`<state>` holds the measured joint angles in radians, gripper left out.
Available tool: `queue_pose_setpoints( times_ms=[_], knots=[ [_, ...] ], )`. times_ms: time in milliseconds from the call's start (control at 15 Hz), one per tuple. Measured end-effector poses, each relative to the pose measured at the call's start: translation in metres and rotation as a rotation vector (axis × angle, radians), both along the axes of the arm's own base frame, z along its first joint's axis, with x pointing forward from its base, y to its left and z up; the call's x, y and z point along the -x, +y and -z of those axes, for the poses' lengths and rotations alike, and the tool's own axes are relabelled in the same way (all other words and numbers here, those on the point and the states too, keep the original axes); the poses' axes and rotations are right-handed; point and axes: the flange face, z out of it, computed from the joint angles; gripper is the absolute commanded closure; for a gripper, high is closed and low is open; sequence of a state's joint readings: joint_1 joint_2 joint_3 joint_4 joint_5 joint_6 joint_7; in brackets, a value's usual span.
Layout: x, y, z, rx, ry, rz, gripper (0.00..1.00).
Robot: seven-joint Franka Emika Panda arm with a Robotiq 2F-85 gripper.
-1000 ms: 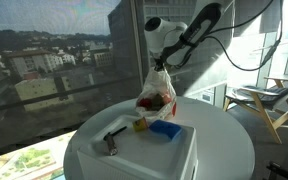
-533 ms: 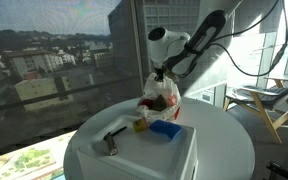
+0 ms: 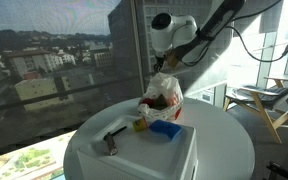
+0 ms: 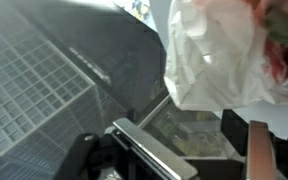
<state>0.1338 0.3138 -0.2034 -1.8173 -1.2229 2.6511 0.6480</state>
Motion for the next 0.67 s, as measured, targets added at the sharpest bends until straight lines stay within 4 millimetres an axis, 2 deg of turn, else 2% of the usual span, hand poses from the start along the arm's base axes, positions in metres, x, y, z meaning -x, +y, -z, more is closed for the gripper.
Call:
queue_pose_setpoints(
  times_ms=[267,667],
  knots=[
    [0.019,0.029,0.007,-0.185,0.13,-0.04,0.0],
    [0.023,0.058,0.024,-0.417,0.305,-0.113,0.0]
  ],
)
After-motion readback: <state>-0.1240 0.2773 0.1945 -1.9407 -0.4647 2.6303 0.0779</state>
